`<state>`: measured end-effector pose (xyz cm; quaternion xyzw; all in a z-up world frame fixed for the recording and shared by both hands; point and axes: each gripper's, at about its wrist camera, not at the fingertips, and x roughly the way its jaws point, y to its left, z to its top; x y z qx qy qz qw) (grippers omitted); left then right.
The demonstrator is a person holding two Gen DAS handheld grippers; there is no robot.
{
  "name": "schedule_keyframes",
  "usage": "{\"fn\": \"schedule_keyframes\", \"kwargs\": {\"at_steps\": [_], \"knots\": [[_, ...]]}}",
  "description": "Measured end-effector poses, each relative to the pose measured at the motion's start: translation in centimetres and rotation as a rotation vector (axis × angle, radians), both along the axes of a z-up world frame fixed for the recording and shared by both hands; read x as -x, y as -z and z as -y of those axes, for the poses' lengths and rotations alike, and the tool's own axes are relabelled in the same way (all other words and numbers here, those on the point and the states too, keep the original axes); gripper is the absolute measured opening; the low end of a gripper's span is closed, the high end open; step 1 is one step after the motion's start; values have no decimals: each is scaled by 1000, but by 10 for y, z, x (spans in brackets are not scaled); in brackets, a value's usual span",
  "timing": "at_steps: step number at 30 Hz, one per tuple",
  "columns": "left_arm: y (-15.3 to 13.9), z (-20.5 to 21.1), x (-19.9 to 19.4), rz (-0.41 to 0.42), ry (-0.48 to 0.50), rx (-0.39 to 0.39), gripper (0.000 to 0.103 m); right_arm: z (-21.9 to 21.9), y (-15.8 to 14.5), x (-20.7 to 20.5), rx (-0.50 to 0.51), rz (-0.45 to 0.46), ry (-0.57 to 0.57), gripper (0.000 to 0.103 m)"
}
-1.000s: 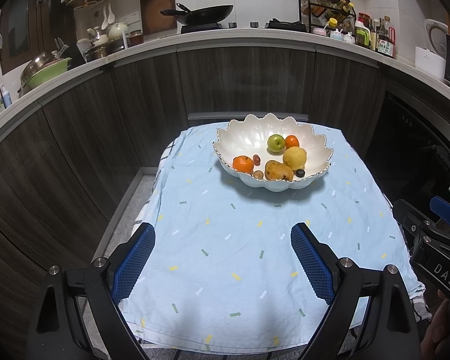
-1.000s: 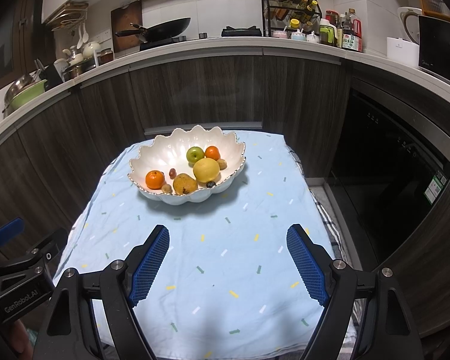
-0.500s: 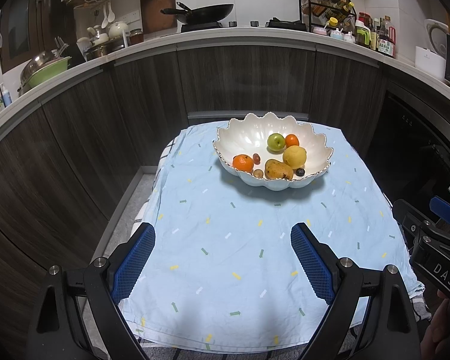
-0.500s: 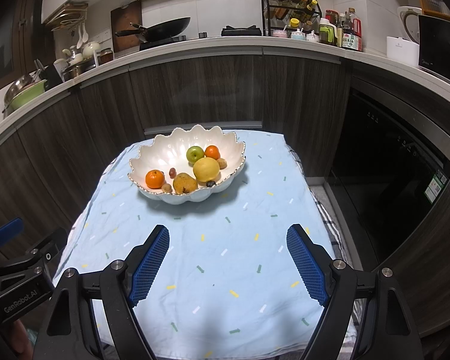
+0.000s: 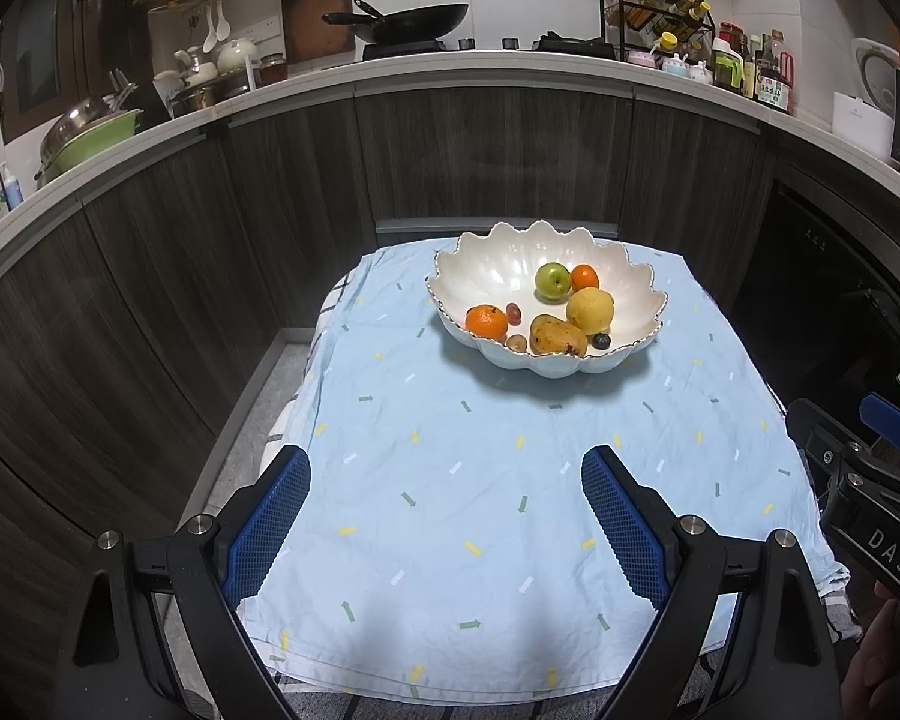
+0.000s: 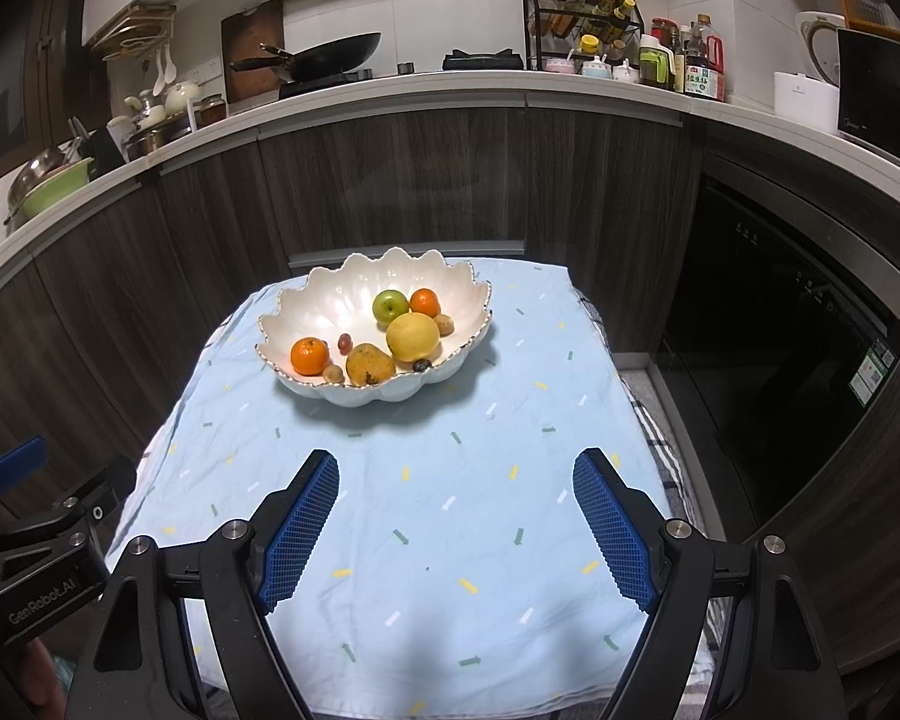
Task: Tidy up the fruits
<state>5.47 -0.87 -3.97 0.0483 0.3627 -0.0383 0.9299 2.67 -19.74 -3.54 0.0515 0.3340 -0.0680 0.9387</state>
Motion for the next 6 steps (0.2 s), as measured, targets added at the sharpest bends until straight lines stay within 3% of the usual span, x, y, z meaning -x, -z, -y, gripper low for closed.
{"fn": "schedule_keyframes", "kwargs": {"at_steps": [6], "knots": [[2,-1,-3,-5,2,1,93,-1,4,-2,-1,-10,2,81]]}}
